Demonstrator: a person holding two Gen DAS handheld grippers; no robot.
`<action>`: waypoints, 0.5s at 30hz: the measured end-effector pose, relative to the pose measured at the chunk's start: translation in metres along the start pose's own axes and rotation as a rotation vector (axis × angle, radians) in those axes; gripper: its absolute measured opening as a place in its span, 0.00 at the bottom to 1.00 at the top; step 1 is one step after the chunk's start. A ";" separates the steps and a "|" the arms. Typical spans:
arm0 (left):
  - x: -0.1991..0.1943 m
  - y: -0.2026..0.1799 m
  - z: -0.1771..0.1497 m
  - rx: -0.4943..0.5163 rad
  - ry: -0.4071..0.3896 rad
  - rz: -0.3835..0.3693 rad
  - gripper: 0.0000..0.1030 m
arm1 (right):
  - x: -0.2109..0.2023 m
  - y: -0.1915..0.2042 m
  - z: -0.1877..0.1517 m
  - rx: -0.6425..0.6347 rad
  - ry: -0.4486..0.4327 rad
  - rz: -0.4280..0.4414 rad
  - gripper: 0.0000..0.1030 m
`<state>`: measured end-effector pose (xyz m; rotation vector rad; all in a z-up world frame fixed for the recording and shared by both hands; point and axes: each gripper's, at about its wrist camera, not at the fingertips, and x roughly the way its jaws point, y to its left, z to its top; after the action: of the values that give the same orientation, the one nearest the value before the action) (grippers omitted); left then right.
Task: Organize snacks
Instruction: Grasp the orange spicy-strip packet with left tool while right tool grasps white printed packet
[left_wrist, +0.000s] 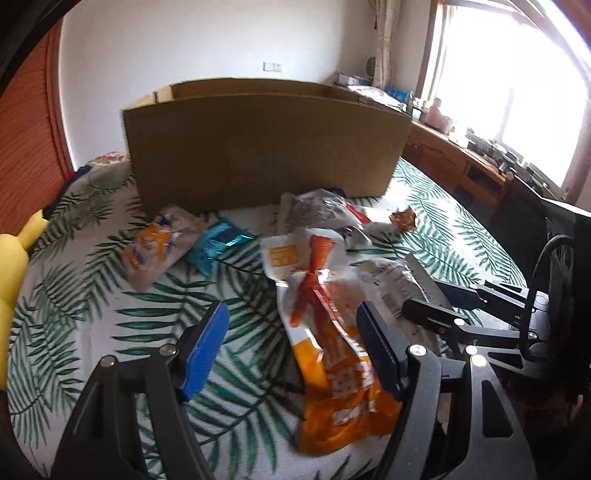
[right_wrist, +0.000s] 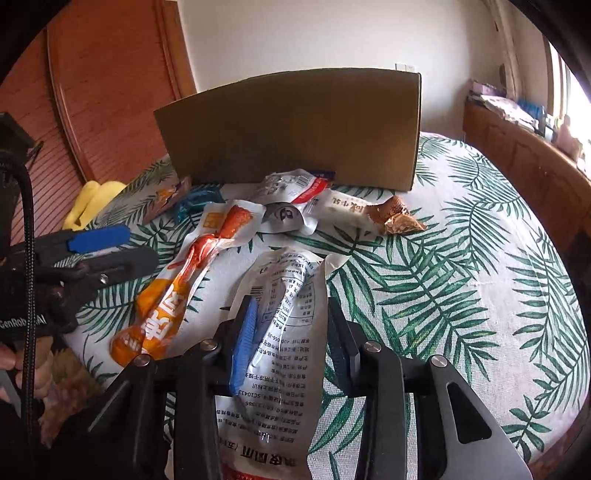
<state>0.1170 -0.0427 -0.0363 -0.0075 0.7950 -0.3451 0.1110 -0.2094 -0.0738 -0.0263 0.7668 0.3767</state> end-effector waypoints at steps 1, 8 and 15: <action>0.002 -0.001 0.000 0.000 0.005 -0.004 0.70 | 0.000 -0.001 0.000 0.005 -0.001 0.006 0.36; 0.019 -0.008 0.006 -0.045 0.052 -0.049 0.70 | 0.000 -0.005 -0.003 0.017 -0.006 0.026 0.37; 0.034 -0.012 0.006 -0.030 0.087 -0.014 0.71 | 0.002 0.000 -0.003 0.002 -0.009 0.006 0.38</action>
<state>0.1397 -0.0653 -0.0541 -0.0258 0.8861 -0.3483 0.1103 -0.2096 -0.0778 -0.0200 0.7580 0.3812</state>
